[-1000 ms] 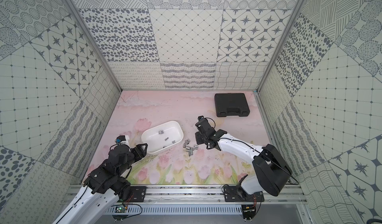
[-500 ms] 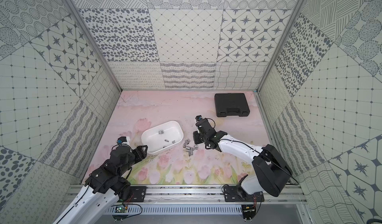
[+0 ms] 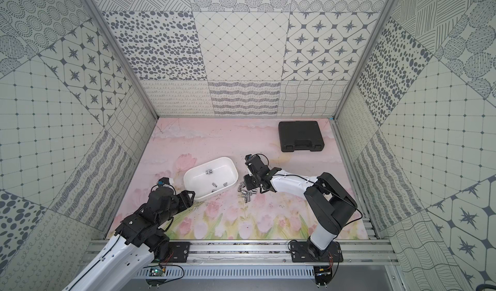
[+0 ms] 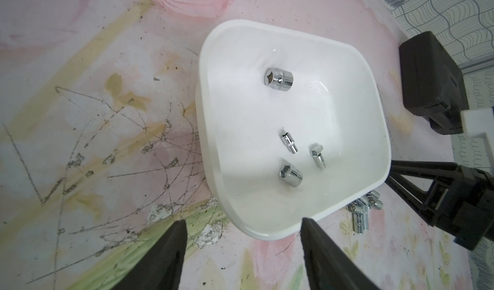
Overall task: Put the socket on the desktop into the storage box
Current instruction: Pick up the socket head from the center of the board.
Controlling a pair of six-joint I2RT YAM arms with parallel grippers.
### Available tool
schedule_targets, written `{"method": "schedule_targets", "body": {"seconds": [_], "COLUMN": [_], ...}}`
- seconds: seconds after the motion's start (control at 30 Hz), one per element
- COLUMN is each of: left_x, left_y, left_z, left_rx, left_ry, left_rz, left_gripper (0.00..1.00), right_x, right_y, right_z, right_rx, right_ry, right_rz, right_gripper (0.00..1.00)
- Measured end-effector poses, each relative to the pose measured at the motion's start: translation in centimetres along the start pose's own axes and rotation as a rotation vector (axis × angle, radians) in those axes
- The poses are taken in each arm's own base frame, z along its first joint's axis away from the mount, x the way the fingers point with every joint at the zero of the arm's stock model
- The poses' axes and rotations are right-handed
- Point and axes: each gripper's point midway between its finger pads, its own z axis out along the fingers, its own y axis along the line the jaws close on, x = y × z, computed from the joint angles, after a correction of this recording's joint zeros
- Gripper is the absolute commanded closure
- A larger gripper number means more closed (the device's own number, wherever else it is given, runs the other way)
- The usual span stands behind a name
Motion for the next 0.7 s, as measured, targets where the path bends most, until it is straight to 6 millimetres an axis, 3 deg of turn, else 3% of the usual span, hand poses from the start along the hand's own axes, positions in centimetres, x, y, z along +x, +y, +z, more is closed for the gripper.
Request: {"method": "schedule_targets", "body": {"seconds": [0.17,0.7], "left_x": [0.2,0.4], "left_y": [-0.1,-0.2], "left_z": [0.0,0.1], "left_rx": [0.008,0.011], "left_ry": [0.009,0.023], "left_rz": [-0.001,0.000], "left_gripper": [0.28,0.28], "right_x": [-0.5,0.4], "right_y": [0.4,0.5], "right_z": [0.7,1.8], "right_rx": [-0.006,0.008], "right_ry": [0.005,0.054], "right_rz": [-0.001,-0.018], "right_gripper": [0.68,0.71]}}
